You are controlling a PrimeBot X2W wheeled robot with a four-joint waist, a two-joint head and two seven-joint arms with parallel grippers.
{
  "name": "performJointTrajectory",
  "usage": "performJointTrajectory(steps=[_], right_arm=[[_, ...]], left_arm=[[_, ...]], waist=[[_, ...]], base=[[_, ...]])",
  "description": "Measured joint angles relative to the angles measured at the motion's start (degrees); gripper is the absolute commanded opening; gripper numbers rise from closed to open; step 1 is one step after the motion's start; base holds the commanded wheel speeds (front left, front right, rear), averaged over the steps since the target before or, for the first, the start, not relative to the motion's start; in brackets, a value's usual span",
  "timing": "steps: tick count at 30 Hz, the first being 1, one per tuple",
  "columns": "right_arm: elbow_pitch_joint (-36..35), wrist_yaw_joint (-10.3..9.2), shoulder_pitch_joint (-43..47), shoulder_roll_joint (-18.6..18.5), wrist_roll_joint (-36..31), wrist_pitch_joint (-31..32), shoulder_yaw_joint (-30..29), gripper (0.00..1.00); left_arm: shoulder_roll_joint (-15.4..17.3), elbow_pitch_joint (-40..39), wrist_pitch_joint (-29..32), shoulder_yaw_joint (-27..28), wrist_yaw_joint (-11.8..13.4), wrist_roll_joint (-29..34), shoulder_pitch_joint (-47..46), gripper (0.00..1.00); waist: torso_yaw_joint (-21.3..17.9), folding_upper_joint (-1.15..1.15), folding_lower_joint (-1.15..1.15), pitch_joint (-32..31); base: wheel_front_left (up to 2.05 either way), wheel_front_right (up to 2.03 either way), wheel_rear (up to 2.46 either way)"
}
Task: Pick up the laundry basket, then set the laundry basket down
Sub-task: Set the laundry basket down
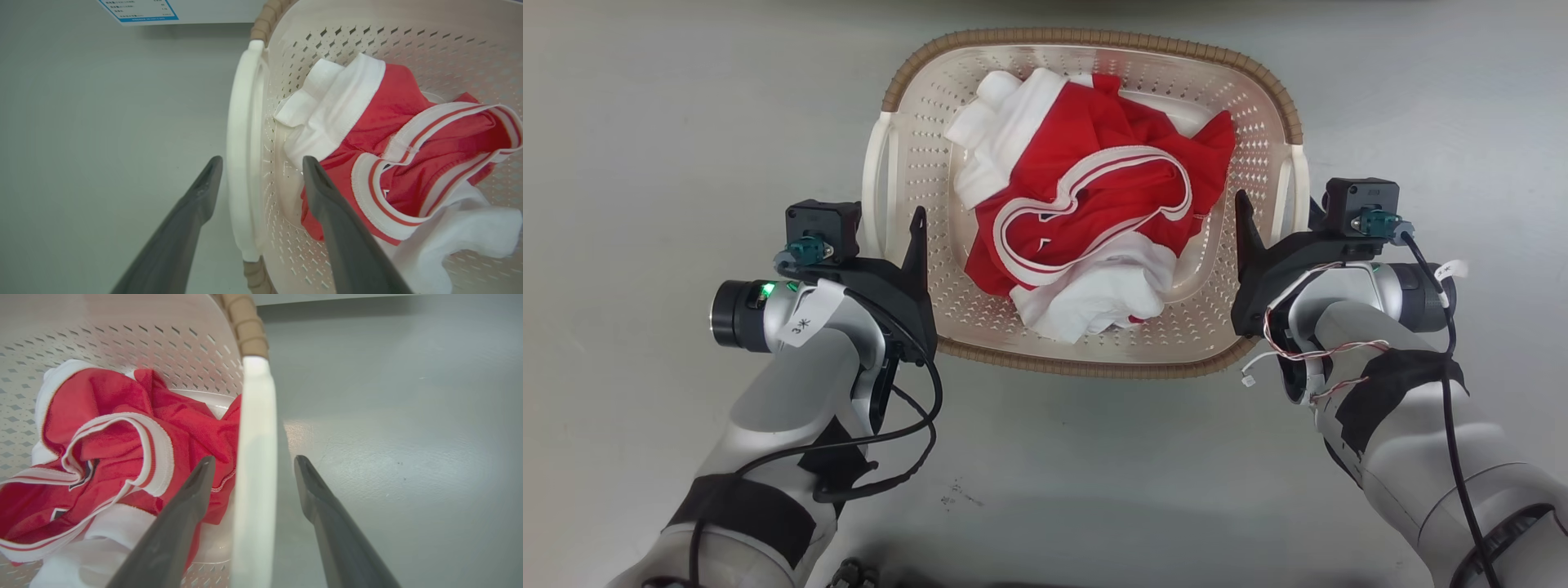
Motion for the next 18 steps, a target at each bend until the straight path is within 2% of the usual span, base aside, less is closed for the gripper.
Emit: performJointTrajectory(steps=[18], right_arm=[[0.3,-0.01,1.66,-0.03,-0.55,0.0,-2.13,1.0]], left_arm=[[0.02,1.27,0.0,0.76,-0.02,0.0,1.81,1.0]], waist=[[-0.29,0.0,0.0,-6.14]], base=[[0.0,0.0,0.0]])
